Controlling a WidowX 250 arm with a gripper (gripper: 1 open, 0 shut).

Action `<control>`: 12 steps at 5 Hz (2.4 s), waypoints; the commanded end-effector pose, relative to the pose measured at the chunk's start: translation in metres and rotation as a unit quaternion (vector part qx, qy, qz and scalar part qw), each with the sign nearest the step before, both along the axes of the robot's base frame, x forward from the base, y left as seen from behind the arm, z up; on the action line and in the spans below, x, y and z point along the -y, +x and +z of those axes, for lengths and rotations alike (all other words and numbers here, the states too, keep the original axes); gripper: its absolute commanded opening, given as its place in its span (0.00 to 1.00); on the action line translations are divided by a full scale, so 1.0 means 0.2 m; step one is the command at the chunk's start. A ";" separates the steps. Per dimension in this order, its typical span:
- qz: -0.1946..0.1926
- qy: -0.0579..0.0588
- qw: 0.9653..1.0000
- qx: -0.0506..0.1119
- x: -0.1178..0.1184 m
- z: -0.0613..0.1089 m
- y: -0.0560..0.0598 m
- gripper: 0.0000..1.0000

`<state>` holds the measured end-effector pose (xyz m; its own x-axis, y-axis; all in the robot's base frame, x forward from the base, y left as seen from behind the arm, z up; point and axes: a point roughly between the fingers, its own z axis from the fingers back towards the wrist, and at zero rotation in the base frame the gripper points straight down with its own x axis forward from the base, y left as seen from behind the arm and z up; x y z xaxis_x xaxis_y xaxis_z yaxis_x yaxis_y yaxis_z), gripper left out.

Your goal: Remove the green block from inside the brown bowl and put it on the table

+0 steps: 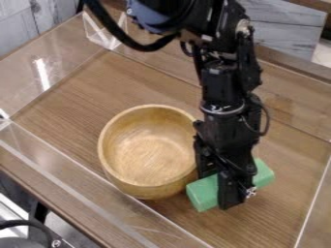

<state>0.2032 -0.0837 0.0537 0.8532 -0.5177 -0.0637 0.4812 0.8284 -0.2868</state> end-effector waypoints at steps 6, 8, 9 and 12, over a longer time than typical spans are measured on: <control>0.025 -0.022 0.999 -0.006 -0.03 0.03 0.02 0.00; 0.035 -0.032 0.999 -0.017 -0.03 0.05 0.00 0.00; 0.038 -0.036 0.998 -0.020 -0.03 0.06 0.00 0.00; 0.045 -0.048 0.998 -0.027 -0.02 0.07 -0.01 0.00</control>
<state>0.1919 -0.0792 0.0560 0.8828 -0.4530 -0.1246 0.3720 0.8359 -0.4036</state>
